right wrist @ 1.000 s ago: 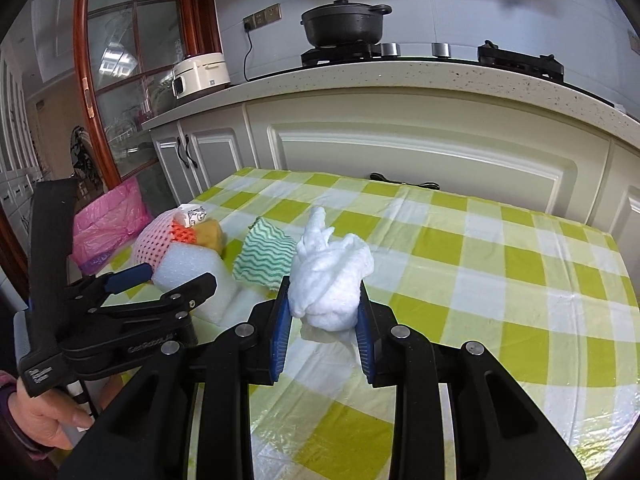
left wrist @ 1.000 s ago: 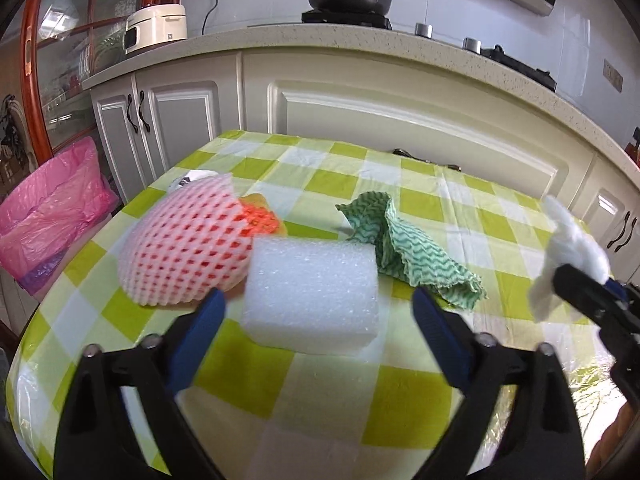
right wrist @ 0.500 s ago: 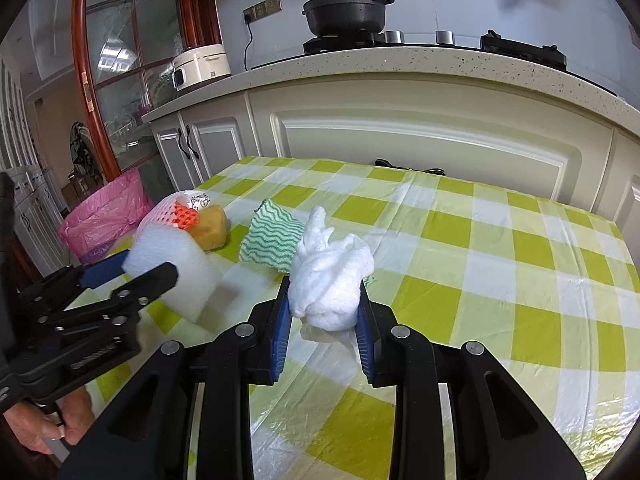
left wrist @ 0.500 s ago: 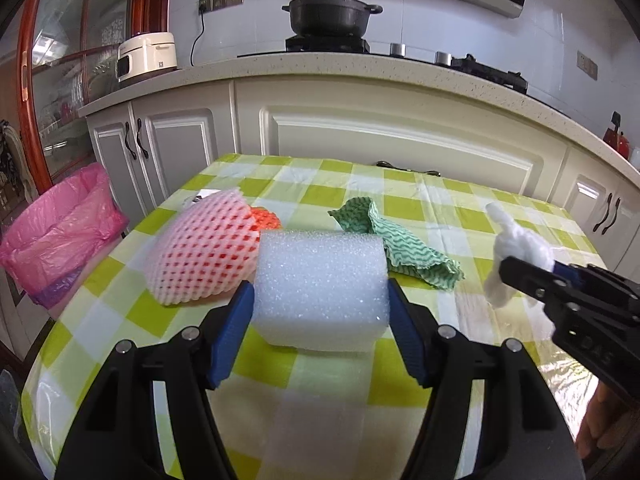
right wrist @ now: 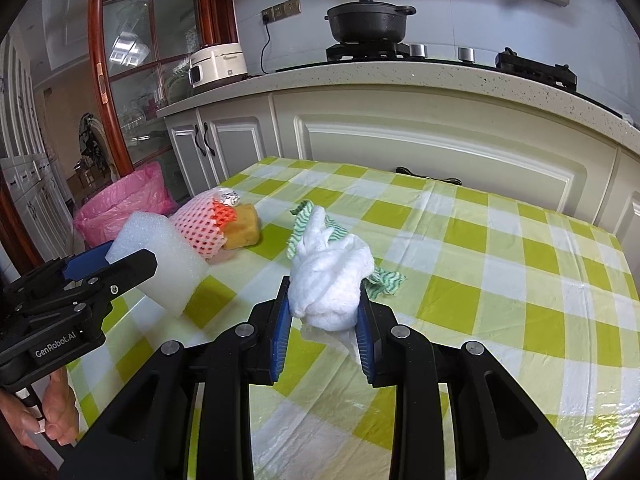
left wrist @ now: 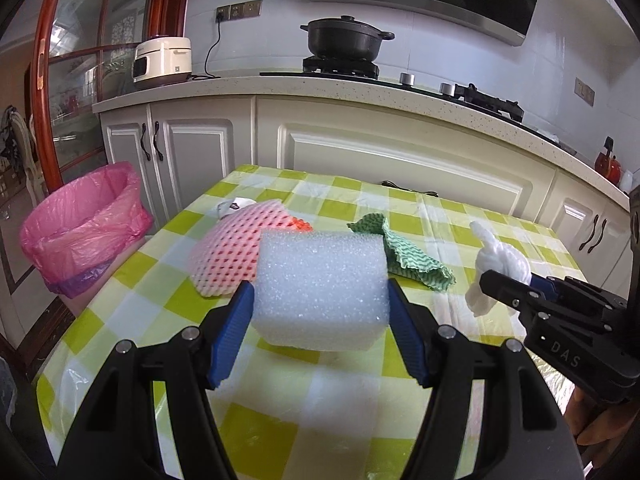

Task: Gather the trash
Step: 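Carry the foam block and tissue over the pink bin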

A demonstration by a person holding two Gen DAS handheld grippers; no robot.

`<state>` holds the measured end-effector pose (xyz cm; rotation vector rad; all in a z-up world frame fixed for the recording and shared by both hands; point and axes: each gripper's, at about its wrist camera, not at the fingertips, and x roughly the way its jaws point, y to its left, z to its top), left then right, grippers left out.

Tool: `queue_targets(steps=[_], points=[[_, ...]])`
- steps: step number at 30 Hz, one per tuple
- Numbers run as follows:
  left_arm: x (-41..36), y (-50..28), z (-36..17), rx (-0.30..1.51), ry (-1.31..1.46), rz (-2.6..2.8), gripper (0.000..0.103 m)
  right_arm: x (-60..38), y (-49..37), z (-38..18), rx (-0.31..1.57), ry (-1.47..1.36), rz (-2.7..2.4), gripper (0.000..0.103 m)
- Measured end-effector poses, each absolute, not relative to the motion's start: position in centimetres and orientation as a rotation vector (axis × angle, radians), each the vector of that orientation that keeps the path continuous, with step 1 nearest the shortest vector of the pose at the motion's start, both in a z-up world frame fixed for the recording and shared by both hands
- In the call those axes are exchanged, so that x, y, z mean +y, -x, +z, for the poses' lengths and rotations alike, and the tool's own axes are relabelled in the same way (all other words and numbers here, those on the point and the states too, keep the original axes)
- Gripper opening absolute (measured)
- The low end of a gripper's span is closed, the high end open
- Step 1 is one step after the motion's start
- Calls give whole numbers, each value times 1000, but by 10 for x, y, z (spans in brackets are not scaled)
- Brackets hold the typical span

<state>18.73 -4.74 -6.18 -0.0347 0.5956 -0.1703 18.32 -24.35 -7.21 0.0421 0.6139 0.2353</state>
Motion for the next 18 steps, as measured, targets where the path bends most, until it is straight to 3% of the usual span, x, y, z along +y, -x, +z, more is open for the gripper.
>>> queue_targets(steps=[18], points=[[33, -148, -33, 544, 89, -60, 64, -166, -163, -39, 572, 81, 343, 29]])
